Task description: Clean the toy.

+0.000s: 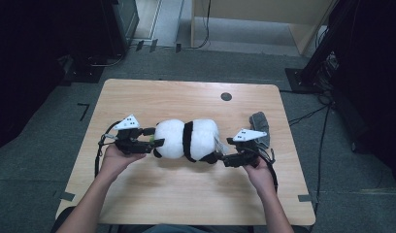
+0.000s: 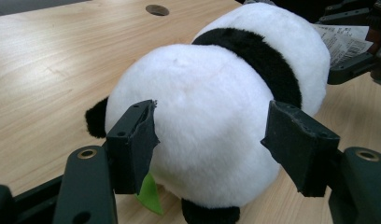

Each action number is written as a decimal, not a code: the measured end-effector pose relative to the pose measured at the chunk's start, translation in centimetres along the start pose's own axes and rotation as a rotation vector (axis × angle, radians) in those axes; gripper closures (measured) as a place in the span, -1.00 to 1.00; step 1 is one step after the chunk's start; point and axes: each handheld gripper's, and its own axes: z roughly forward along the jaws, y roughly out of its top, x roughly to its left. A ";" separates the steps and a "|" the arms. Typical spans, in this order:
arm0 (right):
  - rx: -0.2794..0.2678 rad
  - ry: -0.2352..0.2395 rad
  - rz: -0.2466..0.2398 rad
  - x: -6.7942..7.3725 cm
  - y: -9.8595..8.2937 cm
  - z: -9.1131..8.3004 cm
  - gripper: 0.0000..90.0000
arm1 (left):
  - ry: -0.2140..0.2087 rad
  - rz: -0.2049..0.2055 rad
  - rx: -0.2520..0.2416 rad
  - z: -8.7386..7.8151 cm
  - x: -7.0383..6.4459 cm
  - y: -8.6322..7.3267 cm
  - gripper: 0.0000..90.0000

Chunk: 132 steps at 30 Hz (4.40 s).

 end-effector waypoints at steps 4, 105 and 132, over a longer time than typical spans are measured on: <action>-0.015 -0.036 -0.042 -0.3 -0.5 -0.2 -0.45 | -0.009 0.011 0.003 0.5 0.1 0.9 -0.27; 0.044 -0.399 0.403 -13.5 -4.1 -2.8 0.61 | -0.041 -0.101 0.084 3.2 2.0 -2.3 -0.30; 0.015 -0.306 0.276 -8.3 3.4 -4.7 0.61 | -0.013 -0.134 0.067 3.1 1.5 -2.2 -0.29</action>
